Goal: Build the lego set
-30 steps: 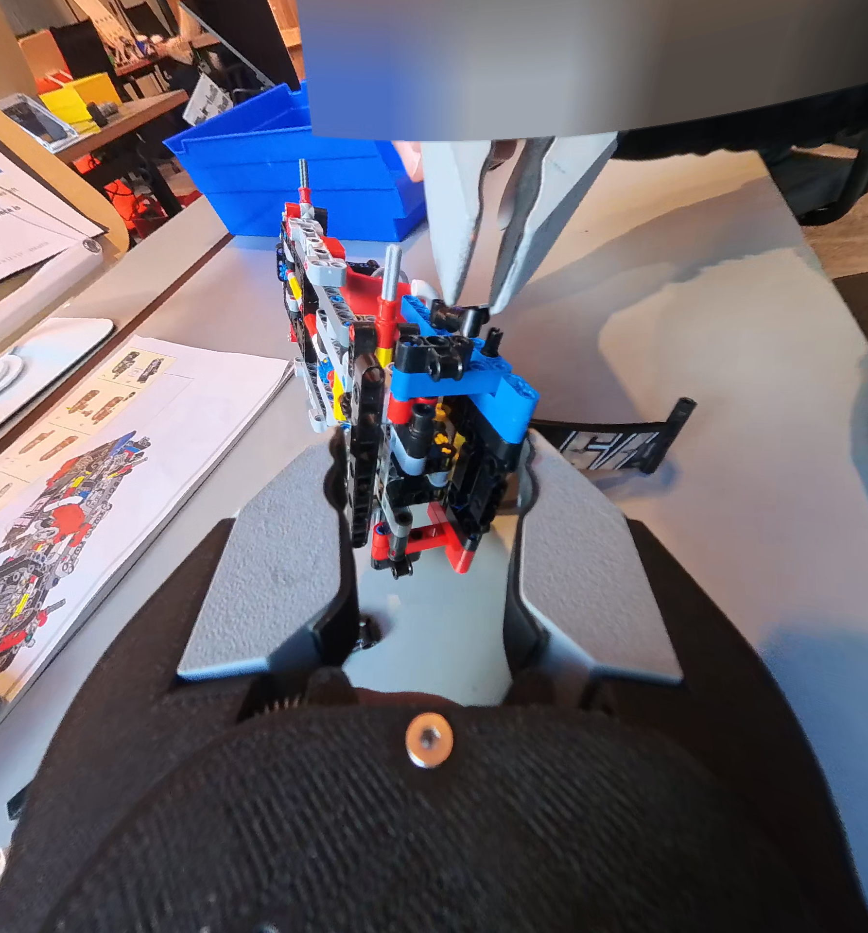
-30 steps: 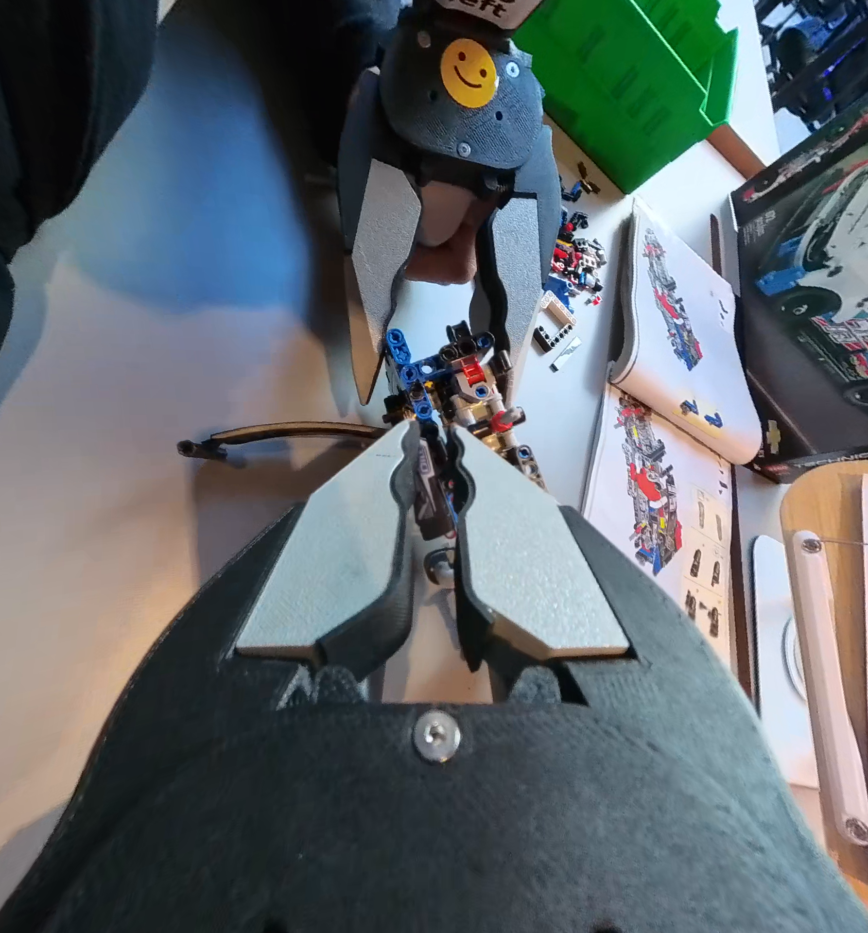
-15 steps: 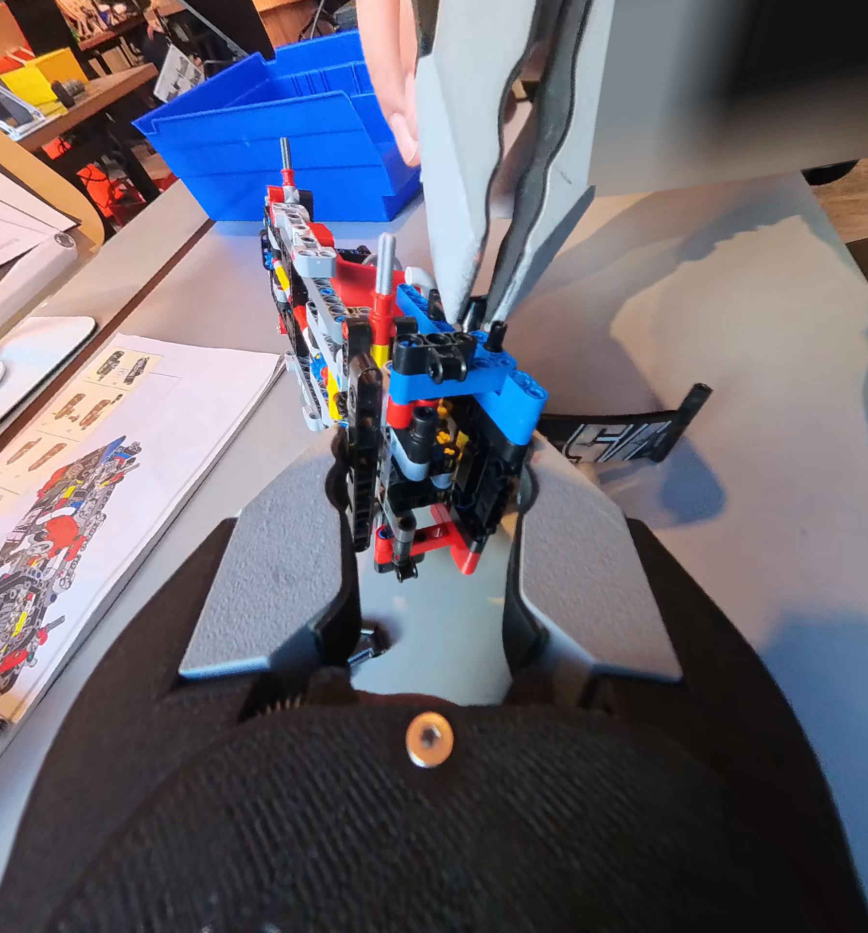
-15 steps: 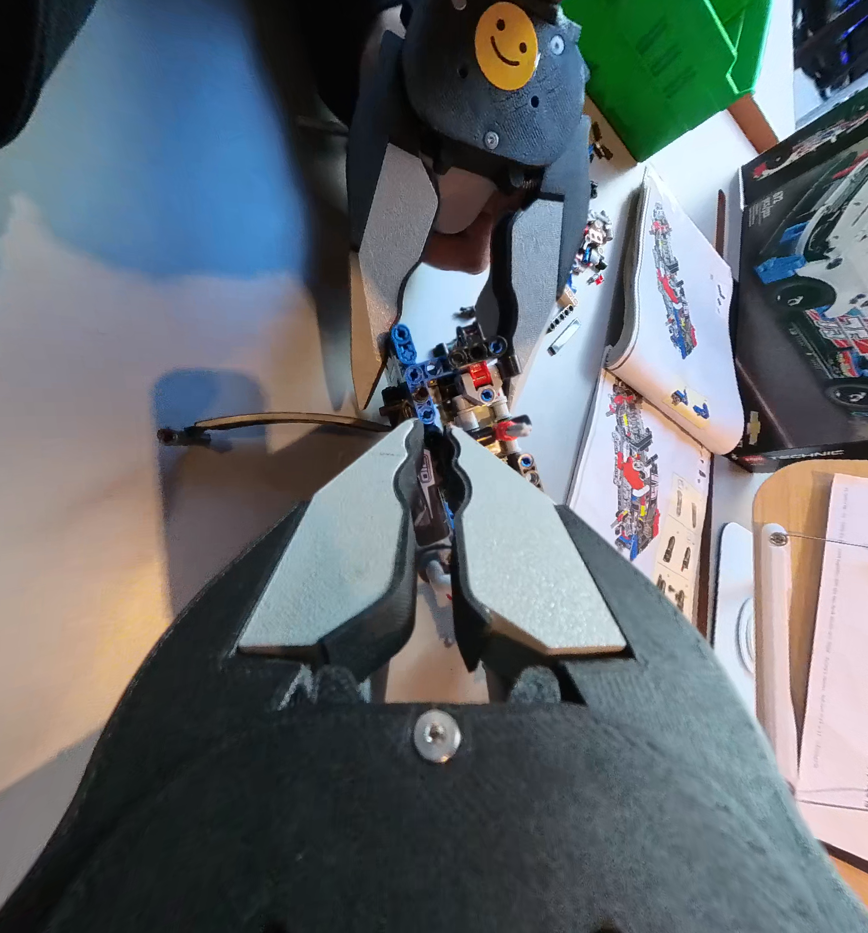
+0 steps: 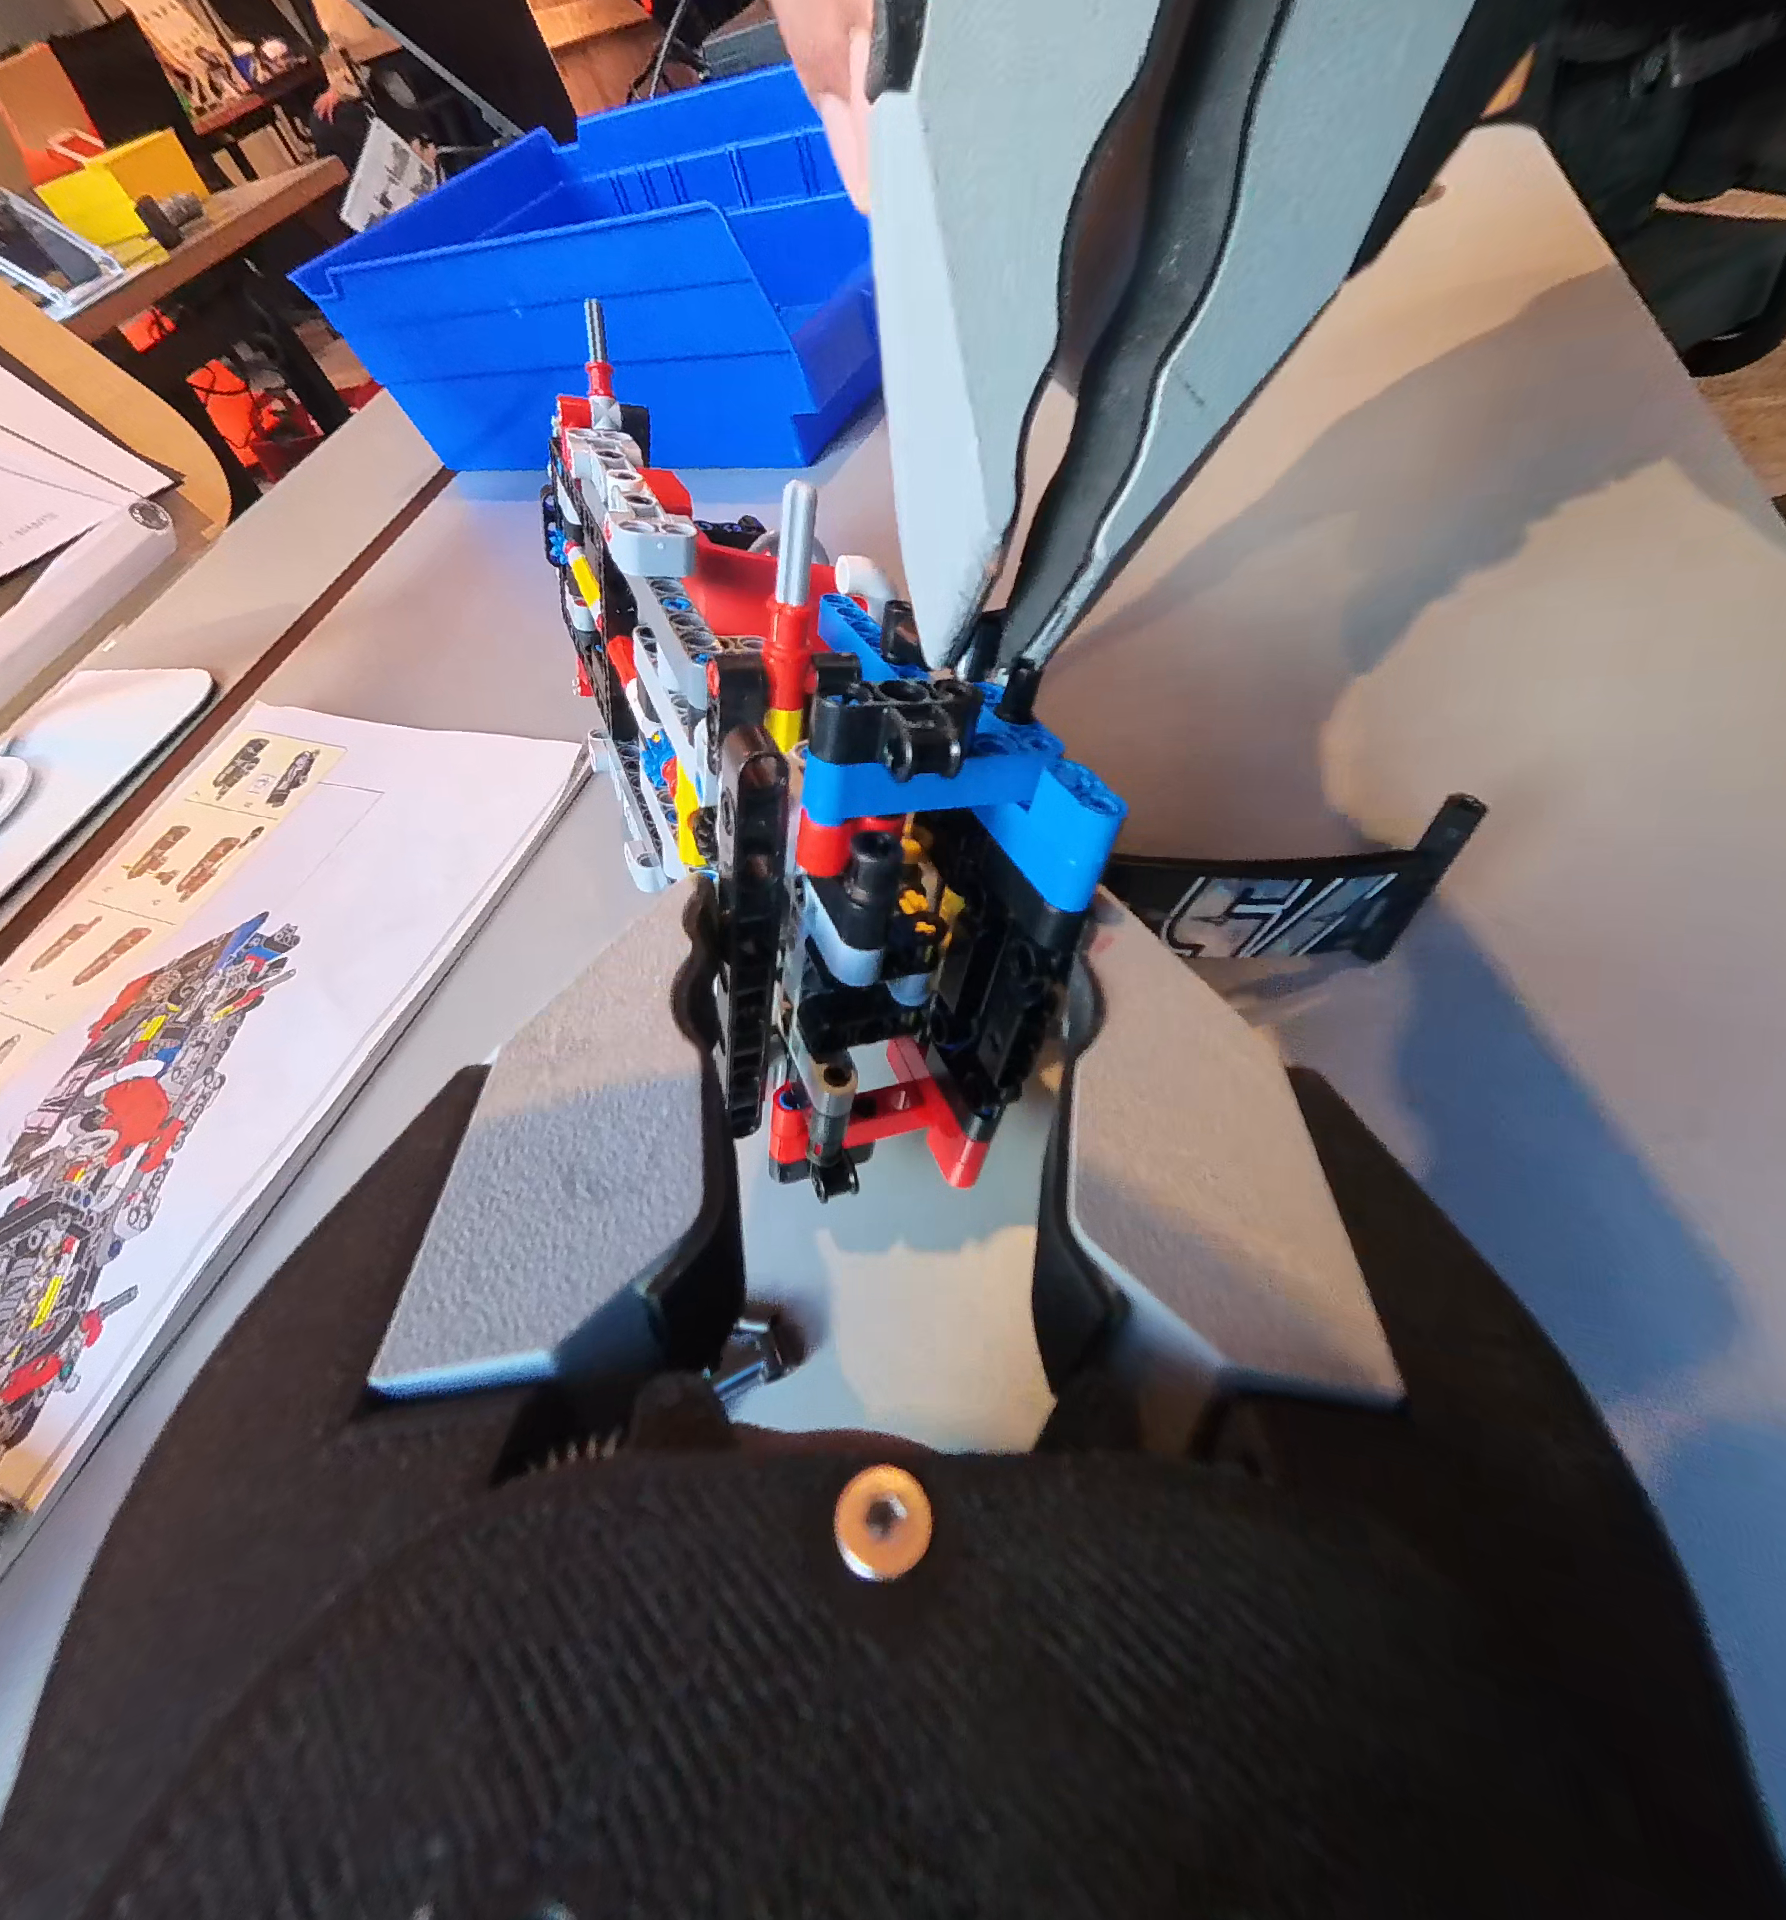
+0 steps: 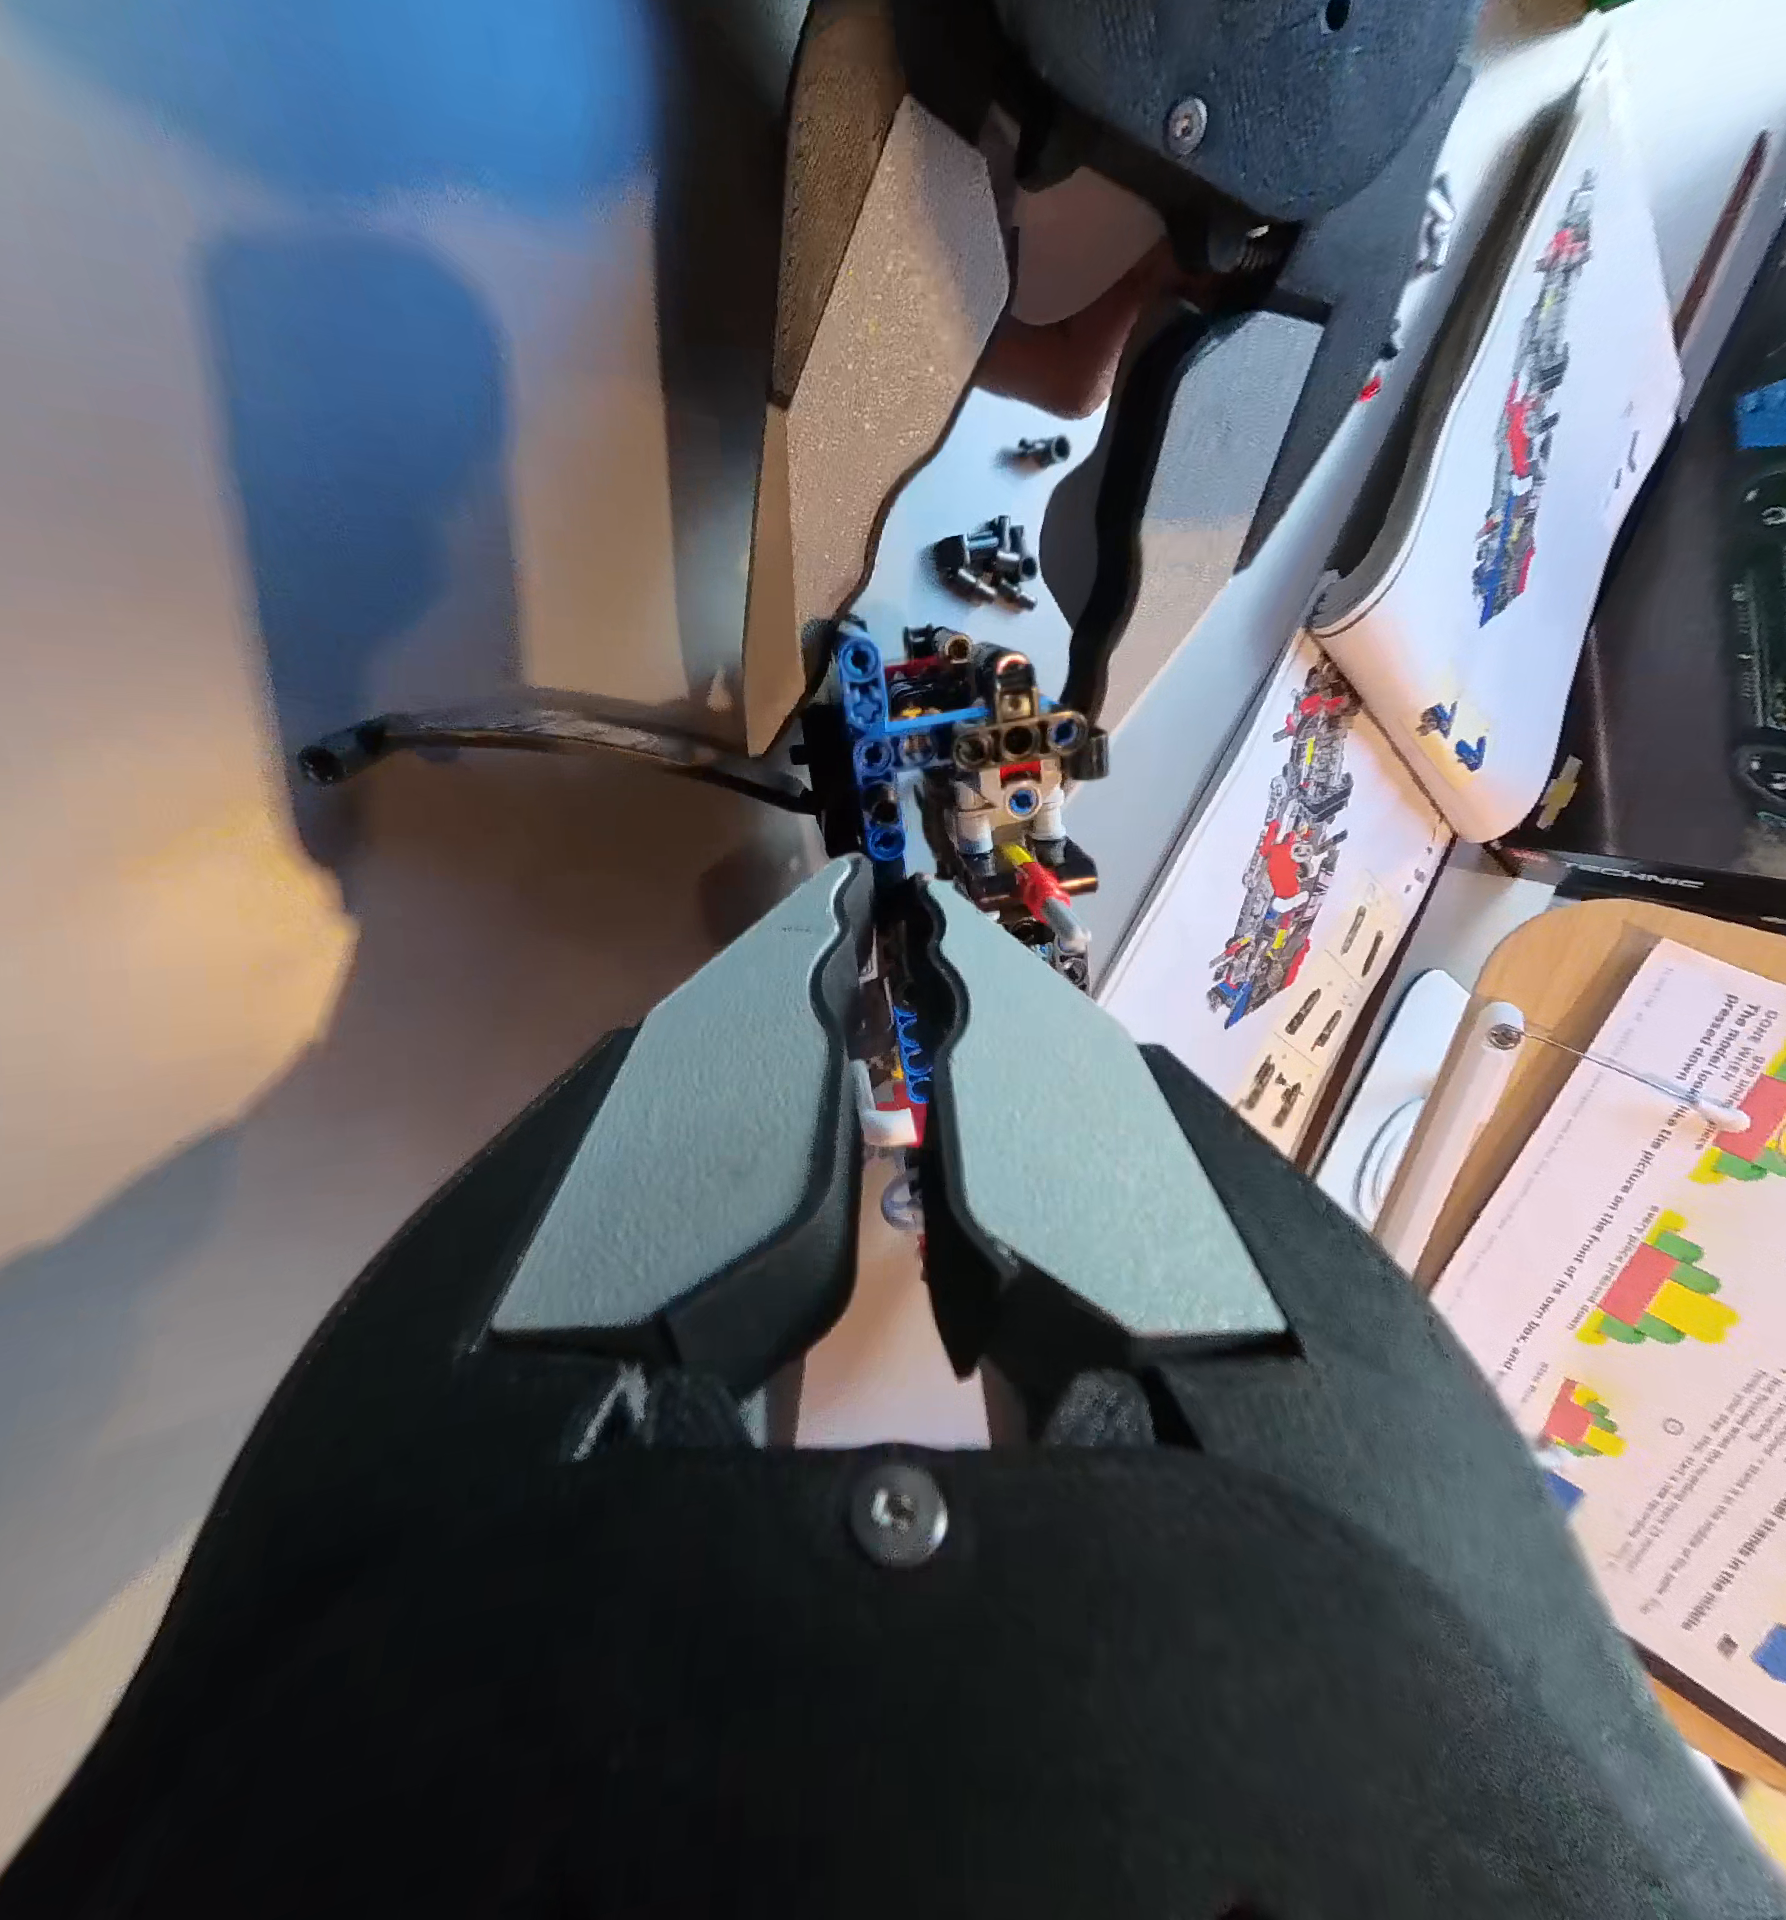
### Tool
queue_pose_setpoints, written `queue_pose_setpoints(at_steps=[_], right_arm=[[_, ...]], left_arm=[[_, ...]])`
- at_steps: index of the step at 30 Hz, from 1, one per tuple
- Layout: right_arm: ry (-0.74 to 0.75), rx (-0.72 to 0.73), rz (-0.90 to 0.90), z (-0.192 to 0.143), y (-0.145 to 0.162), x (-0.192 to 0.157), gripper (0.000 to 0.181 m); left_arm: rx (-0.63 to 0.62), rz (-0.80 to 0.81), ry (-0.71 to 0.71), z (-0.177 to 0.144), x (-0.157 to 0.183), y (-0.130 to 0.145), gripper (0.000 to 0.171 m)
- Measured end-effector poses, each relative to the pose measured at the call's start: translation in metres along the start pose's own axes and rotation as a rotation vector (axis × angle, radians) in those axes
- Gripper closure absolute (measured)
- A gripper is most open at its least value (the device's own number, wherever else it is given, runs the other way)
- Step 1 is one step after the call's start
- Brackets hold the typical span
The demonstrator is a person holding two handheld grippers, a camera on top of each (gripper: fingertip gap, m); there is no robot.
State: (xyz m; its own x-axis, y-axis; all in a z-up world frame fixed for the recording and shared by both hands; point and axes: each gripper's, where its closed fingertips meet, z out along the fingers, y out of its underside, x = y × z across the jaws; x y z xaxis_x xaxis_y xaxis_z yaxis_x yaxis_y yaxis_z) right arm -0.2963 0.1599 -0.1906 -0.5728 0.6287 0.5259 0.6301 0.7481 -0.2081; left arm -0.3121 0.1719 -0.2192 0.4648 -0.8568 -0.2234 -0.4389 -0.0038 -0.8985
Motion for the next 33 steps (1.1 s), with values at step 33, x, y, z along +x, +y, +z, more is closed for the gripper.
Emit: queue_pose_setpoints(at_steps=[33], right_arm=[[0.08,0.108,0.246,-0.026,-0.002,0.005,0.166]], left_arm=[[0.007,-0.005,0.005,0.004,0.0,-0.003,0.107]])
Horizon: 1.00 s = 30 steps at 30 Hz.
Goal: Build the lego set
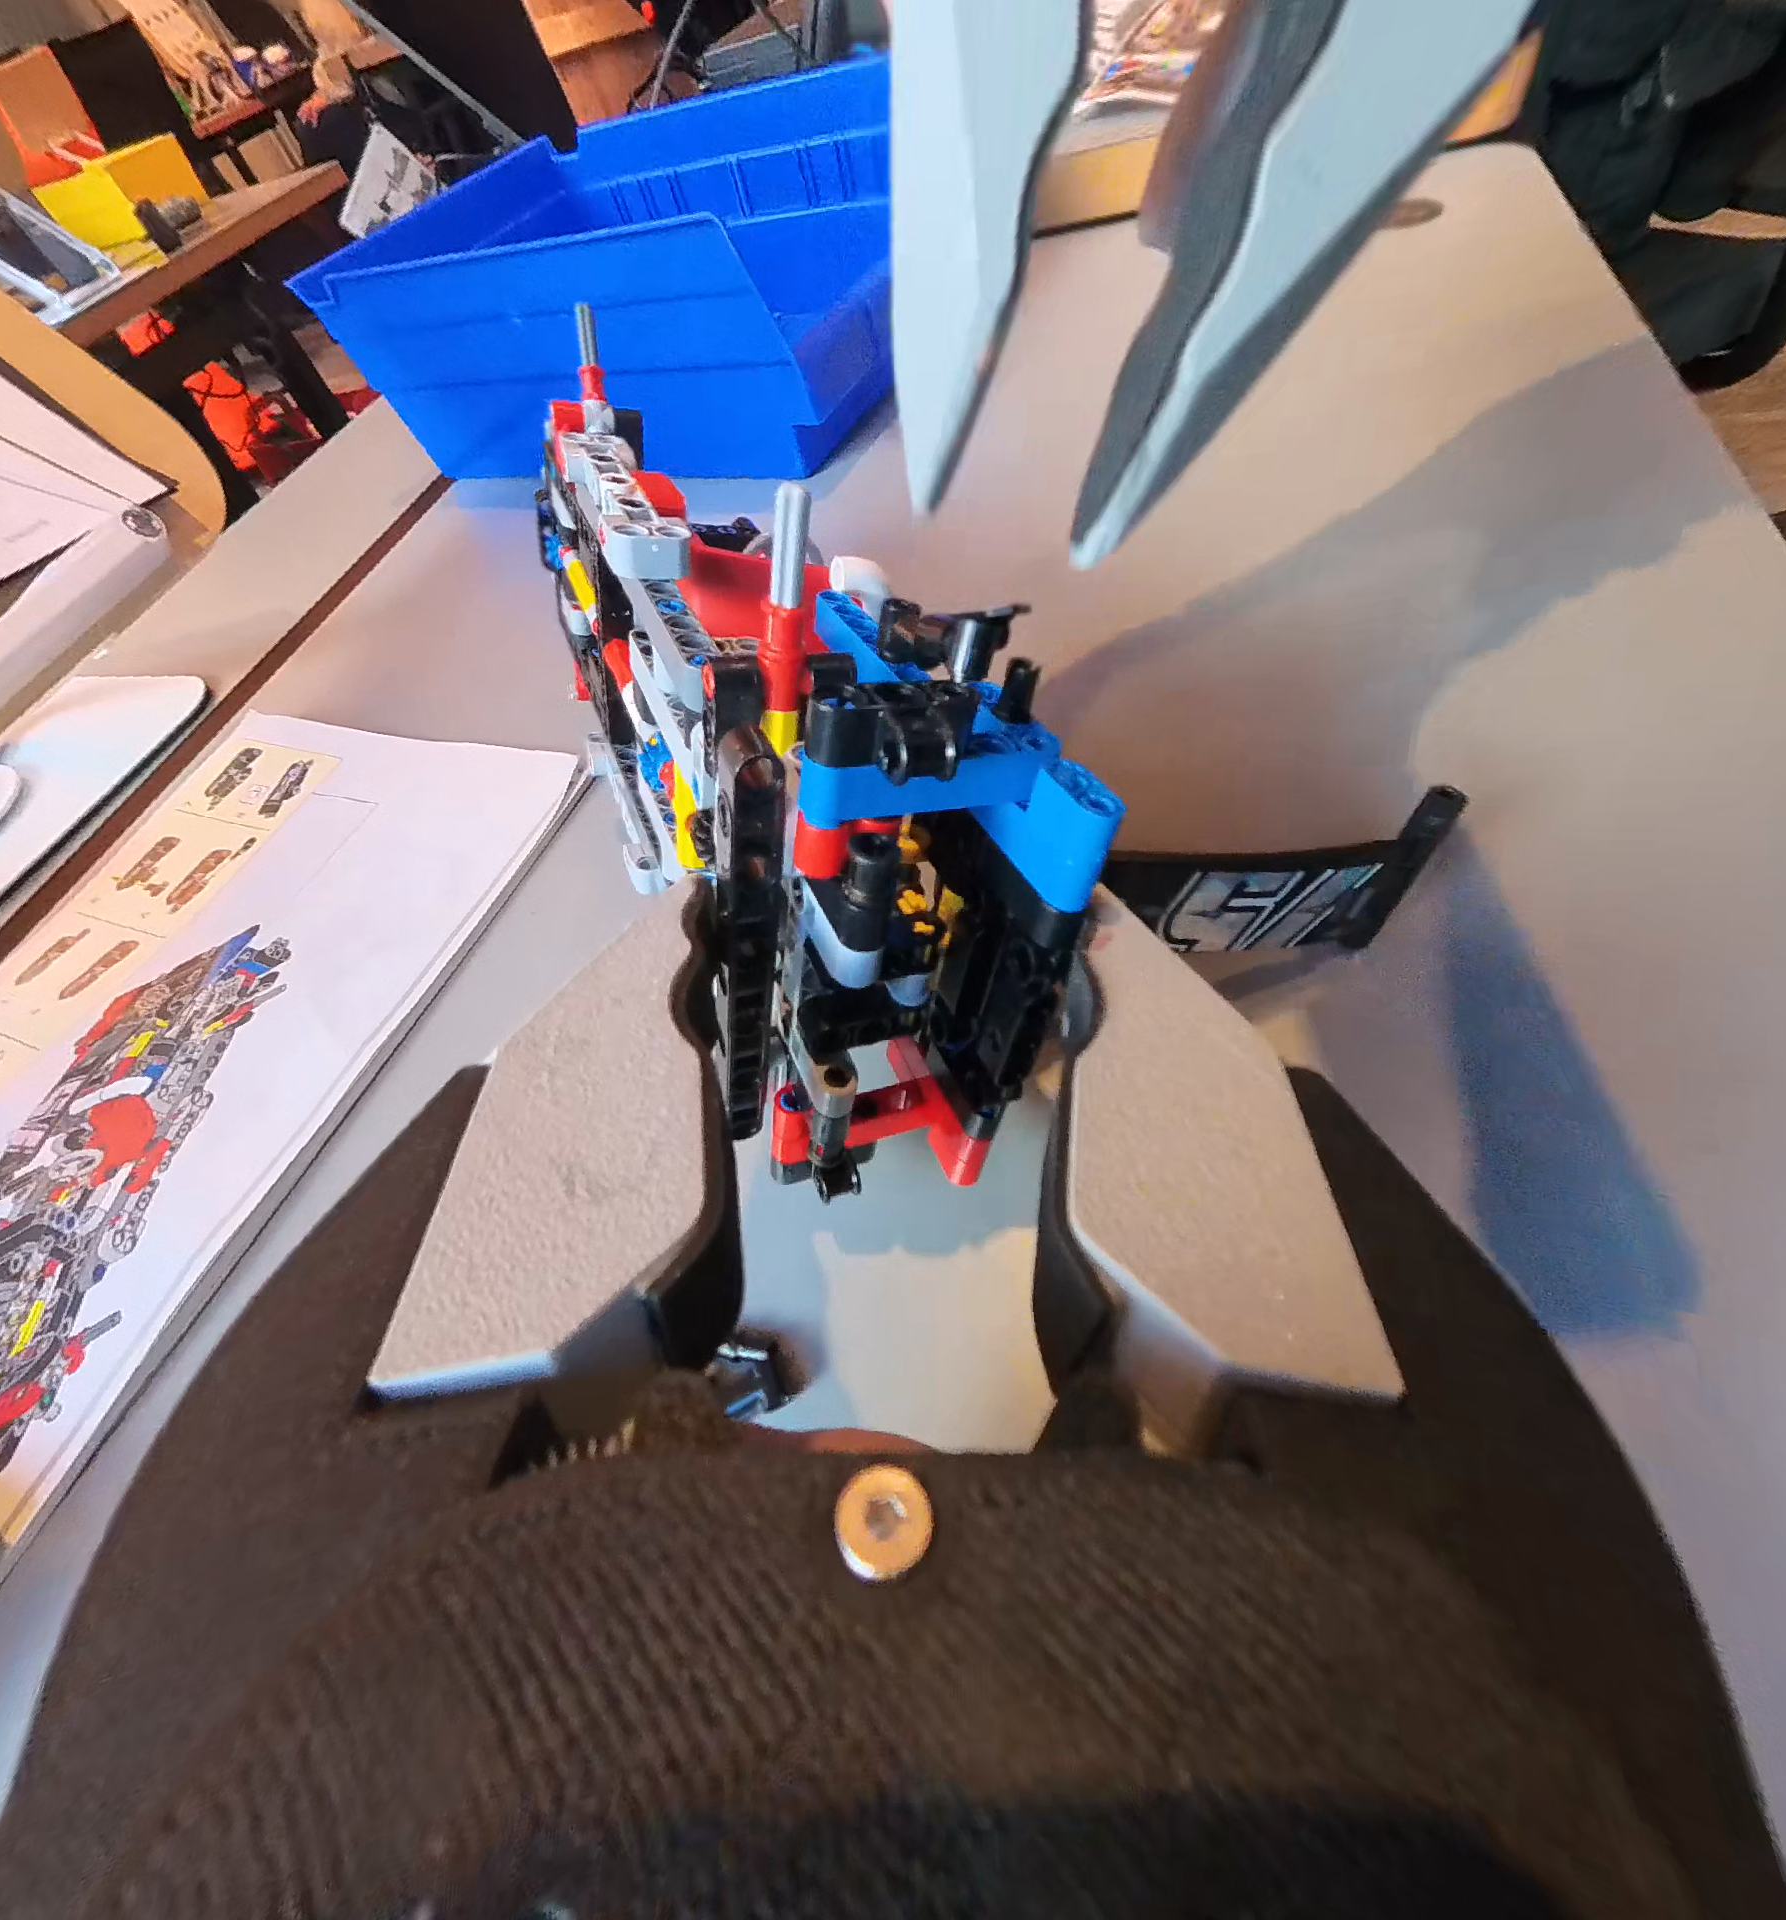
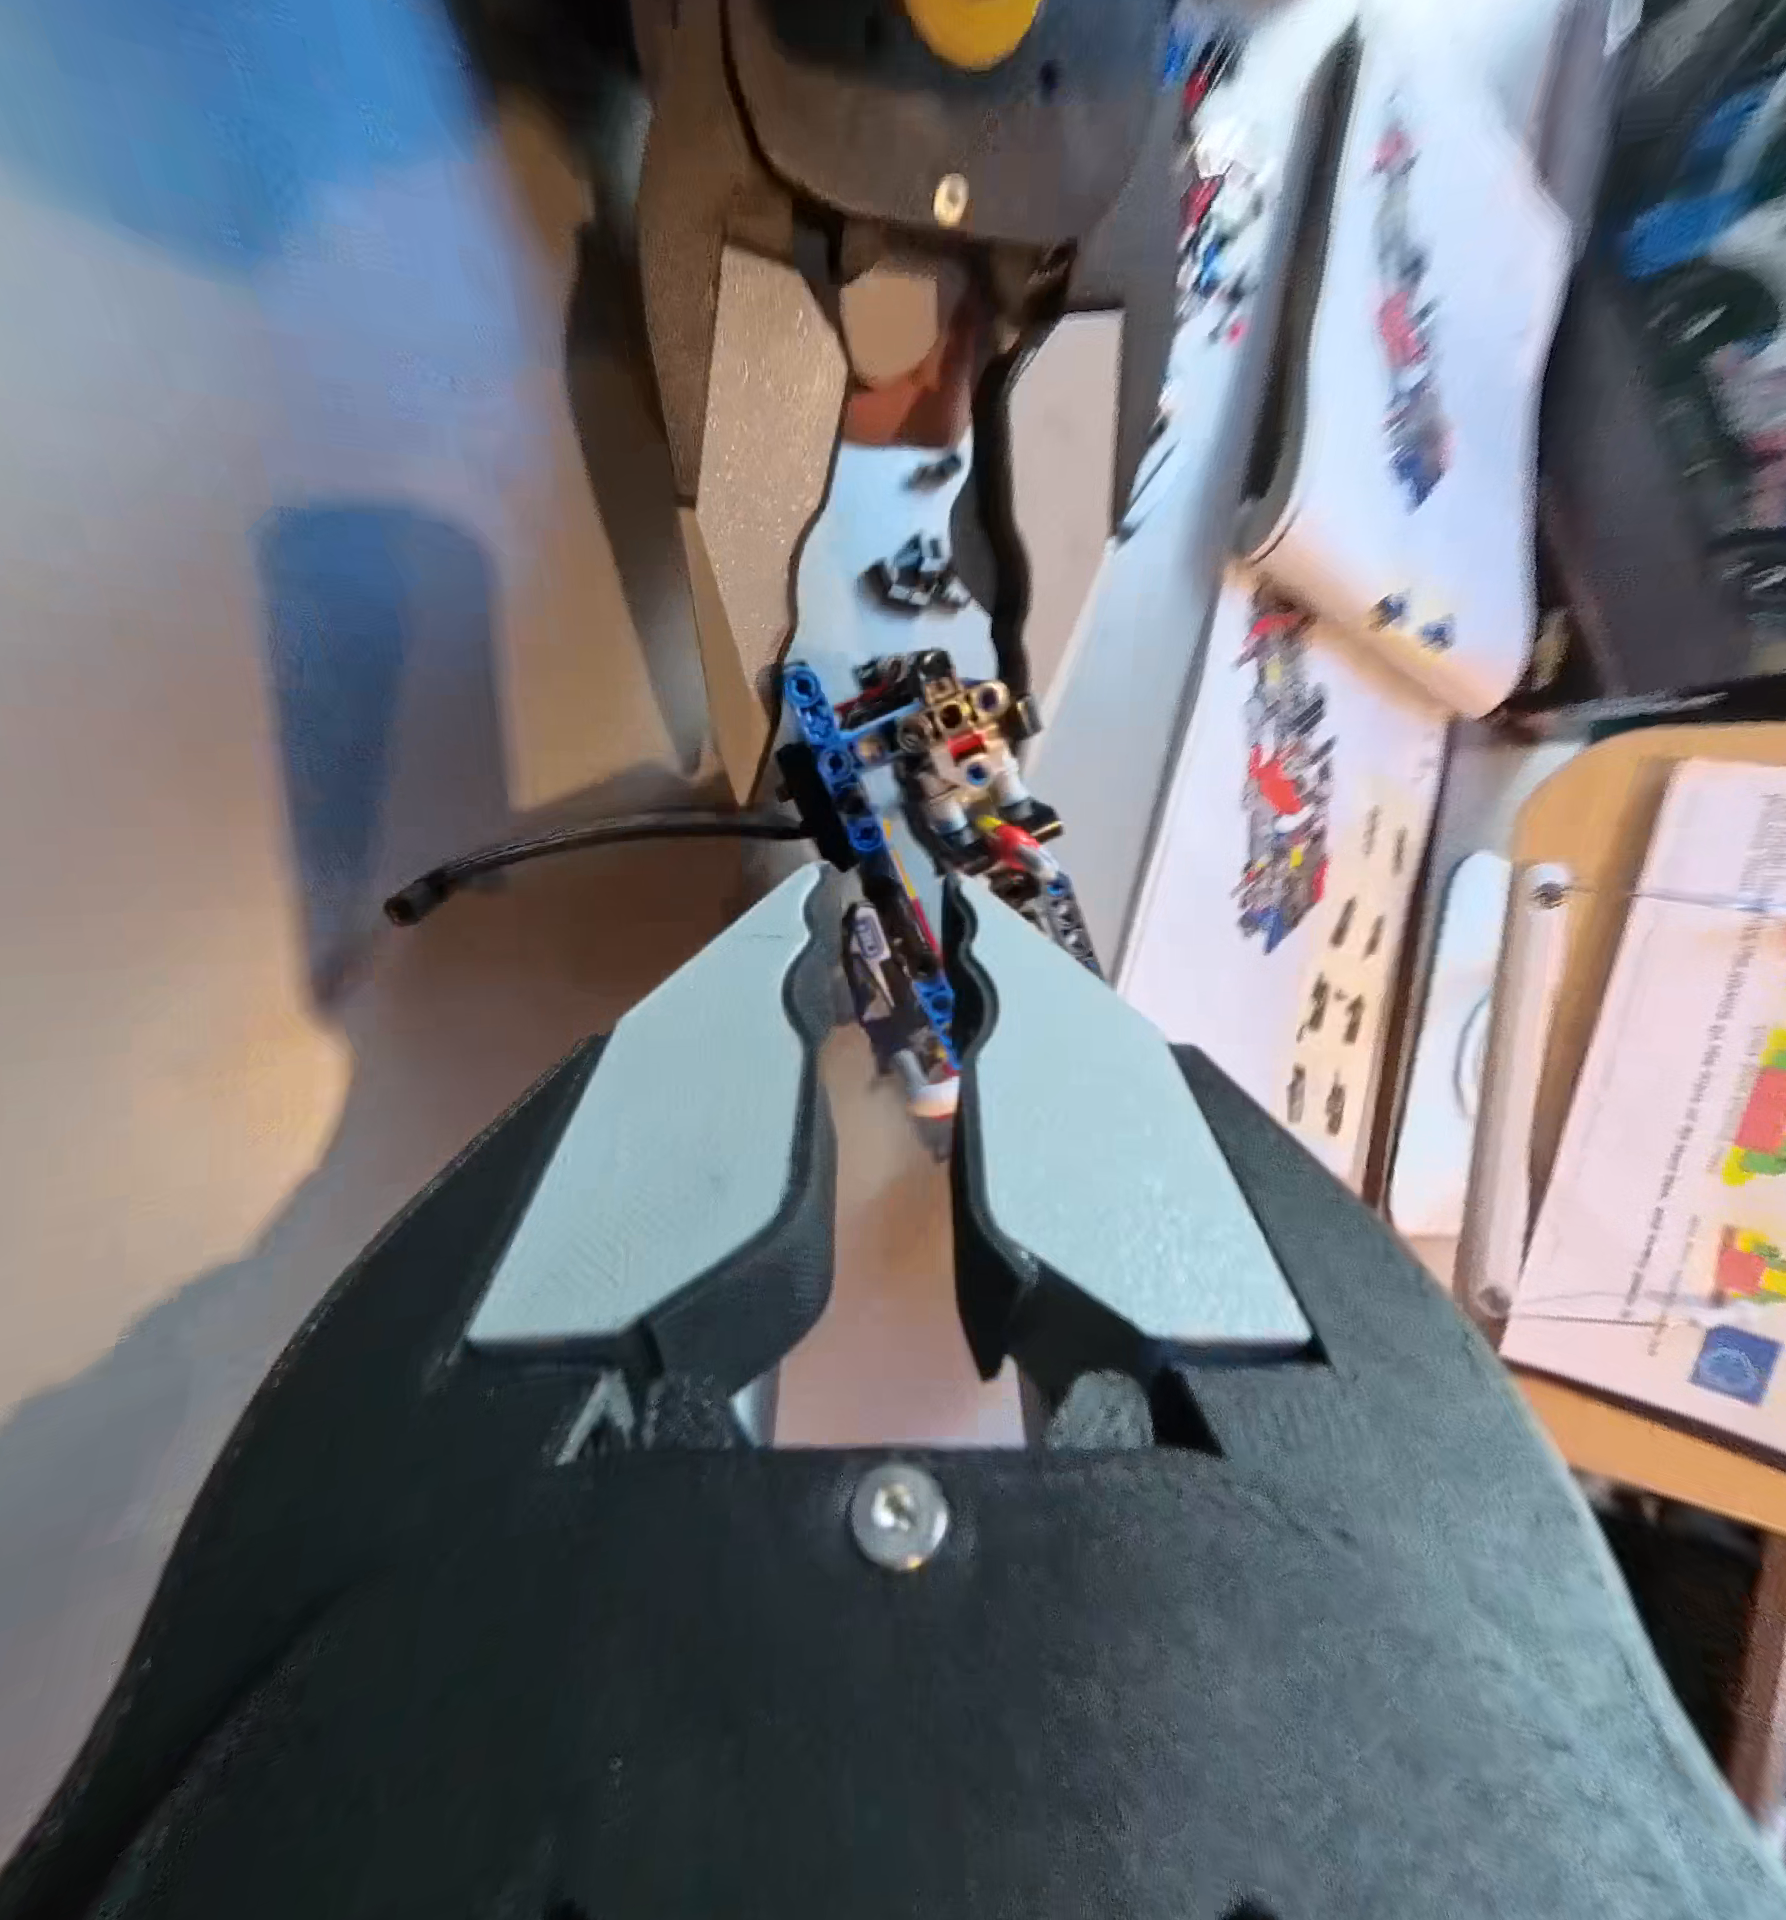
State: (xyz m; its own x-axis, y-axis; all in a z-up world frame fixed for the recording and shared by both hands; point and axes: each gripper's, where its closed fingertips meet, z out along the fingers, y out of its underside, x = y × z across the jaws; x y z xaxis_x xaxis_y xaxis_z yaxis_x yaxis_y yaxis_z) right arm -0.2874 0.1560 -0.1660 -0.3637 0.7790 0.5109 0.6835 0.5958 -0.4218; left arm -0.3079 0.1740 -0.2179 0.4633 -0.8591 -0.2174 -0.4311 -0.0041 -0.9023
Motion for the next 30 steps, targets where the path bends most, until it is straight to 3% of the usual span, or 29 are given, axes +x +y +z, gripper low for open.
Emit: queue_pose_setpoints(at_steps=[4,8,13,19,30], right_arm=[[-0.005,0.124,-0.027,-0.002,-0.004,-0.006,0.171],[-0.011,0.06,-0.06,0.016,-0.002,-0.007,0.168],[-0.043,-0.015,-0.114,0.018,-0.001,-0.007,0.179],[0.02,-0.205,-0.322,0.018,0.003,-0.008,0.18],[-0.004,-0.278,-0.337,0.018,0.004,-0.01,0.179]], left_arm=[[0.011,0.021,0.068,-0.004,0.002,0.001,0.108],[0.008,0.036,0.079,-0.005,0.004,0.002,0.107],[0.009,0.023,0.07,-0.003,0.004,0.001,0.108],[0.007,0.023,0.042,-0.001,0.005,0.0,0.107],[0.007,0.012,0.041,0.0,0.007,-0.001,0.108]])
